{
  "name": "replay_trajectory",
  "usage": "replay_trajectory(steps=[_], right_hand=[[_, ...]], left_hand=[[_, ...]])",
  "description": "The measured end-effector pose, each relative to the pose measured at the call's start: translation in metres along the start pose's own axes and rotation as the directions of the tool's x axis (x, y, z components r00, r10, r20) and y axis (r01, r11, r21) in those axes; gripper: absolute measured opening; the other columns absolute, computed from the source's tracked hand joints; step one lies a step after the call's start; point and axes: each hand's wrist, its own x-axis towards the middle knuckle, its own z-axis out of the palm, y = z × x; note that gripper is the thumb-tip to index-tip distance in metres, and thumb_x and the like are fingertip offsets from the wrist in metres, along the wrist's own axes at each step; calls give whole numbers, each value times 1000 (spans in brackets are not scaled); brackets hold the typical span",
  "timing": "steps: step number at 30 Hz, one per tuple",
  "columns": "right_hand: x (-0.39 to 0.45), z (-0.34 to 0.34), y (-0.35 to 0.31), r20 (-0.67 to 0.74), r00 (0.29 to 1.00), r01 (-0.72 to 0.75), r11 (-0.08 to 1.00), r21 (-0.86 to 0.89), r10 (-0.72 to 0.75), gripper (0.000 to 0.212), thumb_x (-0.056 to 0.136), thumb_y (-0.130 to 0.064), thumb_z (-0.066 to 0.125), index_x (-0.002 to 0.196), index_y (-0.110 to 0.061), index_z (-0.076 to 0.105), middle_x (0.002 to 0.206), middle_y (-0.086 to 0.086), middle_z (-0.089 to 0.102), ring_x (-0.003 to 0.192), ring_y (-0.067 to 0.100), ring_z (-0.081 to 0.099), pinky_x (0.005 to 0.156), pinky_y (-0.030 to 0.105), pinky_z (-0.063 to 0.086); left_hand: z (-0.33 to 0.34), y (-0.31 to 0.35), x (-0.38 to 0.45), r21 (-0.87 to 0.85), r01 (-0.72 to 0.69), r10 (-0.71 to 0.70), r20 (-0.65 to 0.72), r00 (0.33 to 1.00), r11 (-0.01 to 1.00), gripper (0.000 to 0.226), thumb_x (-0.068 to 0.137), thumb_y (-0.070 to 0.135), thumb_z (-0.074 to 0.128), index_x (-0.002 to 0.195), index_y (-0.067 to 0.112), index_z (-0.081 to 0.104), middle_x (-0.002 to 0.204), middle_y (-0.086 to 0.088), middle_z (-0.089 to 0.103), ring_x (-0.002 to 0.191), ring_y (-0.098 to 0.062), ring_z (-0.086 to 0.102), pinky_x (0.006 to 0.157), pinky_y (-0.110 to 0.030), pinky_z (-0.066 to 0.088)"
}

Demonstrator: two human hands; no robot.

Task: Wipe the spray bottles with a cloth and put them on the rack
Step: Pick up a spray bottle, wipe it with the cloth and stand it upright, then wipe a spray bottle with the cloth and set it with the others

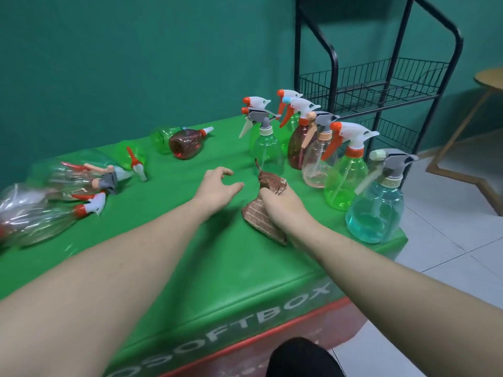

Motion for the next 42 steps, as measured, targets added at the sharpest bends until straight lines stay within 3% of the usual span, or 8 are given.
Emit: replay_trajectory(steps=[3,6,10,17,22,28,32,42], right_hand=[[-19,19,-12,38,998,47,998,-37,-46,22,97,-22,47,77,-28,39,75,-8,47,76,18,46,74,29,35],[-38,38,-24,72,996,65,995,-77,-59,21,98,-24,46,78,-28,40,75,-7,49,73,17,48,74,31,38],[-61,59,-35,111,992,70,991,-111,-58,20,100,-25,44,80,-25,41,76,-4,51,76,21,50,74,31,41],[-54,74,-44,106,992,80,986,-144,-65,21,99,-25,44,78,-26,38,73,-6,50,70,17,49,68,31,39],[-12,81,-47,94,992,100,977,-187,-83,23,99,-23,44,78,-25,38,73,-5,50,67,16,47,62,30,35],[51,94,-43,136,972,221,935,-278,-190,6,98,-12,47,96,-12,52,75,2,55,58,9,48,46,14,35],[96,103,-37,147,962,263,919,-293,-228,9,94,-8,49,88,-15,49,63,-5,50,41,1,41,42,17,31],[171,113,-20,80,967,254,924,-286,-241,18,95,-16,51,110,-17,60,95,3,66,81,18,56,59,7,35]], left_hand=[[-32,-17,-34,34,-21,21,0,1000,999,42,99,31,67,137,16,58,153,-10,43,133,-20,48,106,-25,32],[-65,-35,-70,70,-19,18,12,1000,997,40,100,32,65,137,18,58,155,-8,42,140,-21,44,119,-34,28],[-103,-62,-105,109,11,-11,-5,1000,994,41,101,33,63,138,18,57,154,-7,43,122,-16,56,108,-32,42],[-135,-93,-111,58,76,-71,-80,994,995,42,101,28,63,140,16,55,151,-7,48,137,-23,48,117,-42,34],[-137,-100,-69,36,57,-54,-95,994,998,46,101,29,64,143,17,52,150,-5,48,130,-23,52,115,-42,39],[-130,-103,7,117,5,3,-74,997,993,56,98,30,69,148,19,47,152,-7,44,105,-7,58,87,-19,48],[-123,-99,65,258,-37,57,-68,996,966,64,94,33,73,150,22,43,157,-7,38,141,-24,40,120,-43,33],[-86,-90,201,654,-64,123,-45,991,754,88,83,55,77,154,36,29,164,-15,23,149,-35,26,118,-49,29]])
